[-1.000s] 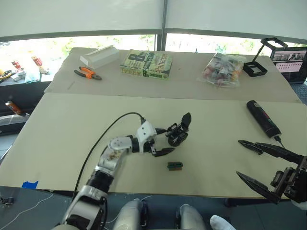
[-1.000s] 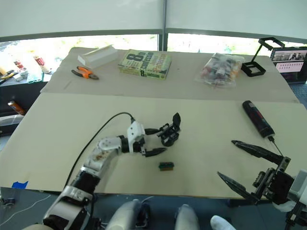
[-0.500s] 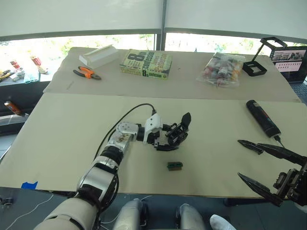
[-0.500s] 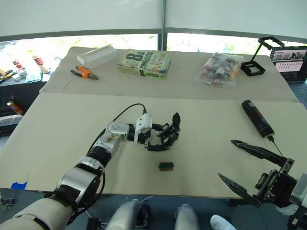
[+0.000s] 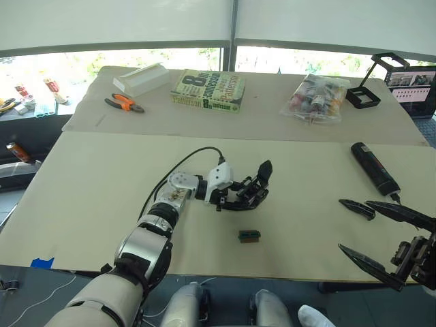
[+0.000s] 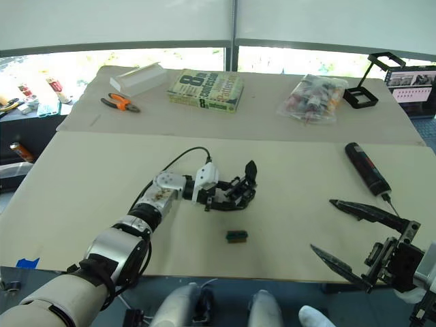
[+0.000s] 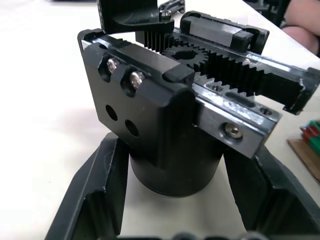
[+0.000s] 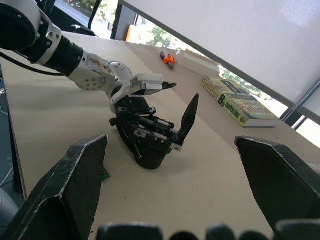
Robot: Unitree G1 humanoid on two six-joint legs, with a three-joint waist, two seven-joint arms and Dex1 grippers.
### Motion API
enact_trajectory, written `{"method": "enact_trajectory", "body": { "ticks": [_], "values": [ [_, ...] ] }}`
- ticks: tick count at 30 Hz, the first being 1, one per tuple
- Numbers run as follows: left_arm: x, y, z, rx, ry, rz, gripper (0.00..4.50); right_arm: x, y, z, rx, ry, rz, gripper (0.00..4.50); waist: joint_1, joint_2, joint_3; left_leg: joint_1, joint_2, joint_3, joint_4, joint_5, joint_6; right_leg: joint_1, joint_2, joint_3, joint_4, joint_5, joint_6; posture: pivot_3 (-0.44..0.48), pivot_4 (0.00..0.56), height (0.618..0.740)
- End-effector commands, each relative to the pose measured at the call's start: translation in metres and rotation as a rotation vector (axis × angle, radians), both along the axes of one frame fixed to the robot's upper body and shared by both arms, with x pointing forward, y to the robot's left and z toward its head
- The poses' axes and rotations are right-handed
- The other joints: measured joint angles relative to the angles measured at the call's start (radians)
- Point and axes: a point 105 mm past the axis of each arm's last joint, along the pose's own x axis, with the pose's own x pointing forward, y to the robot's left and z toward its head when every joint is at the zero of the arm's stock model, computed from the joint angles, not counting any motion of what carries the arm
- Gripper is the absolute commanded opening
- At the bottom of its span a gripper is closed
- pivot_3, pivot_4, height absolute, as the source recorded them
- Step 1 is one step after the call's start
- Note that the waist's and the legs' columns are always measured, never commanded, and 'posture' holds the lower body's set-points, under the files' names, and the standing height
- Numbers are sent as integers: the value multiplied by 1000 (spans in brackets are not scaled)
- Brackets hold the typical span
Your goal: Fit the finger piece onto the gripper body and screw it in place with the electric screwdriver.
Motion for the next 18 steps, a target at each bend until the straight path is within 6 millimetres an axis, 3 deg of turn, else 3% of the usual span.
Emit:
{"method": "enact_trajectory", "body": {
  "ticks": [1, 9, 13, 18],
  "values": [
    [8, 1, 29, -139, -49, 36, 2274, -2, -1, 7, -1, -13, 16, 4500, -1, 0, 0, 0, 0, 0, 0, 0, 0, 0, 0, 0, 0, 0, 0, 0, 150, 740],
    [-1, 17, 35, -162, -116, 221, 2274, 3, -2, 6, 0, -9, 31, 4500, -5, 0, 0, 0, 0, 0, 0, 0, 0, 0, 0, 0, 1, 0, 0, 0, 150, 740],
    [-17, 9, 28, -179, -49, 329, 2274, 5, 1, 6, 6, -7, 42, 4500, 2, 1, 0, 1, 0, -1, 1, 0, 0, 1, -1, 0, 1, 0, 0, 0, 150, 740],
    [-23, -5, 28, -193, -3, 423, 2274, 6, 2, 5, 11, 3, 49, 4500, 9, 1, 0, 0, 0, -2, 2, 0, 0, 2, -1, -1, 1, 0, 1, 0, 150, 740]
  ]
}}
